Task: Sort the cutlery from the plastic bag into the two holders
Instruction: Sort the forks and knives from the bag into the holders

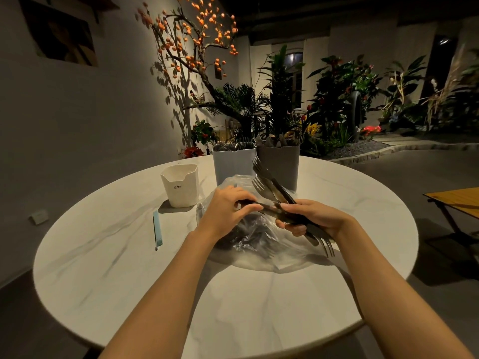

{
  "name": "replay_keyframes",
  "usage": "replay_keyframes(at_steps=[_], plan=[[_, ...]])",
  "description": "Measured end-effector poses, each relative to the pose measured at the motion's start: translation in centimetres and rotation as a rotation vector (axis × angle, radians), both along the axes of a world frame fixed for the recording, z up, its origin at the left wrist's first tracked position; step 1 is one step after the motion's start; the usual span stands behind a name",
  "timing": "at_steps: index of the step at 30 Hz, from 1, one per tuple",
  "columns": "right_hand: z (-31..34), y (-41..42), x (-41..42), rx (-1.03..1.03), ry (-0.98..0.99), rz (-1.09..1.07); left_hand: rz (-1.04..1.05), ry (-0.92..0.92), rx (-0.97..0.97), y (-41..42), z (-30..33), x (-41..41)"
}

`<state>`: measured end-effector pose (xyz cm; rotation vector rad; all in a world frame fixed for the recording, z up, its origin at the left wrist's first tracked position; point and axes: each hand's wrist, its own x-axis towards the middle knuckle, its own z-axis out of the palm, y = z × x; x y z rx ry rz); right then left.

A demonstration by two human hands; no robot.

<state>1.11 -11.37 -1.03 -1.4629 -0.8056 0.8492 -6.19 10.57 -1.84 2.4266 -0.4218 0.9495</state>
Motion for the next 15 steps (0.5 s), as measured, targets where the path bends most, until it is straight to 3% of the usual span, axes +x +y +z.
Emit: replay_keyframes(at_steps=[4, 11, 15], plan=[[0.0, -0.1, 0.2, -0.032, 0.018, -0.059, 0.024, 0.013, 0.128, 0.3, -0.2, 0.1], [-0.3, 0.1, 0.3, -0.059, 0.029, -0.037, 0.217, 0.007, 0.585, -1.1, -0.2, 0.0], [-0.1, 0.0, 0.2, -0.079, 0.008, -0.136, 0.159, 0.002, 0.553, -1.3, 0.0, 0.2]])
